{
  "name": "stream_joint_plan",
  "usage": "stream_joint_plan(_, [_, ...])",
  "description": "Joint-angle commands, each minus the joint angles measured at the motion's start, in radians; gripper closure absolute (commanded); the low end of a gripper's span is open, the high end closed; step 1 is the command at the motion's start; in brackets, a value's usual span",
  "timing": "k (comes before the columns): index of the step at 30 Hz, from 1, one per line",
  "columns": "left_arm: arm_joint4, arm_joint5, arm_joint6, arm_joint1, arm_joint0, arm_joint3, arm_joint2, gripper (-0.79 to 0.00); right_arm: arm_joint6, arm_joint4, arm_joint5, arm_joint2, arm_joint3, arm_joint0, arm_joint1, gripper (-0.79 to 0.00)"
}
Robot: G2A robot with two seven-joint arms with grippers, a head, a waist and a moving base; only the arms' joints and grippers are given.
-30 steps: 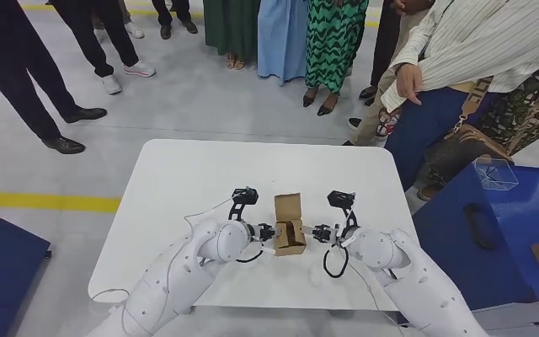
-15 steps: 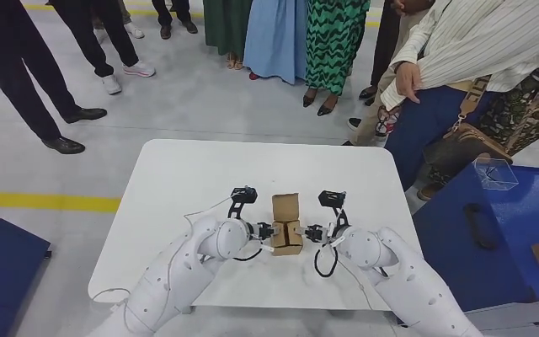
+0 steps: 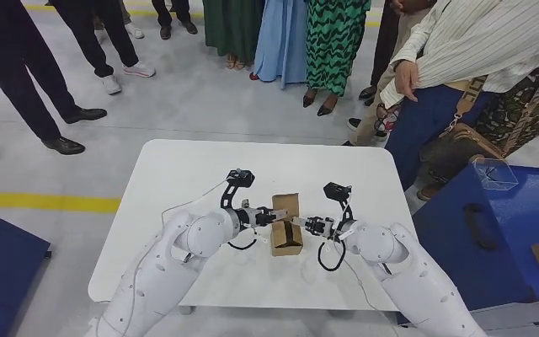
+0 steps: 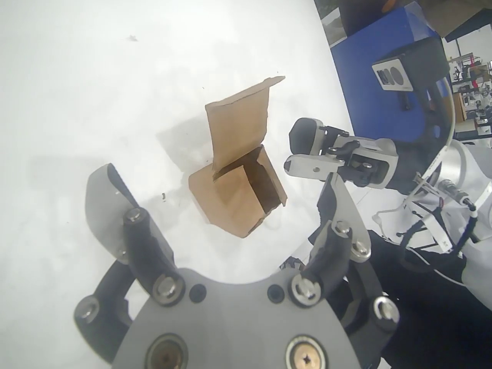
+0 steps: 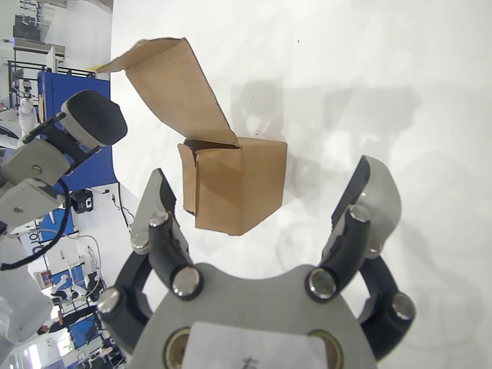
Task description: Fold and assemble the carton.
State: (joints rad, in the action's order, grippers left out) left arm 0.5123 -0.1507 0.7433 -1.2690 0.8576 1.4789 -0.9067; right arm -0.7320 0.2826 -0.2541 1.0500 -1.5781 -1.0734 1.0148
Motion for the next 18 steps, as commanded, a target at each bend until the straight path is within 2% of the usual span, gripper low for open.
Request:
stream_joint_plan(1, [0.049,-0.04,-0.054,0.0,-0.006,-0.021,-0.009,-0.785,0.011,0.006,0.056,0.029,-0.012,-0.029,-0.008,-0.785])
stream_joint_plan(5, [0.018,-0.05,-0.134,-0.011,-0.015,-0.043,-0.023,-0.785,-0.028,0.034,0.129,0.084,-0.057,-0.093,-0.027,-0.785])
stream_joint_plan(10, [-0.094,0.144,-0.121,-0.028,-0.054,-0.134,-0.004,-0.785,-0.055,0.035,0.14,0.147,-0.068,-0.137,-0.04,-0.785])
stream_joint_plan(14, [-0.09,0.233,-0.06,-0.052,-0.119,-0.237,0.076,-0.785,-0.051,0.026,0.144,0.174,-0.076,-0.155,-0.043,-0.785])
stream_joint_plan(18, [-0.106,0.303,-0.054,-0.077,-0.168,-0.333,0.125,-0.785,-0.048,0.027,0.141,0.189,-0.09,-0.168,-0.045,-0.785])
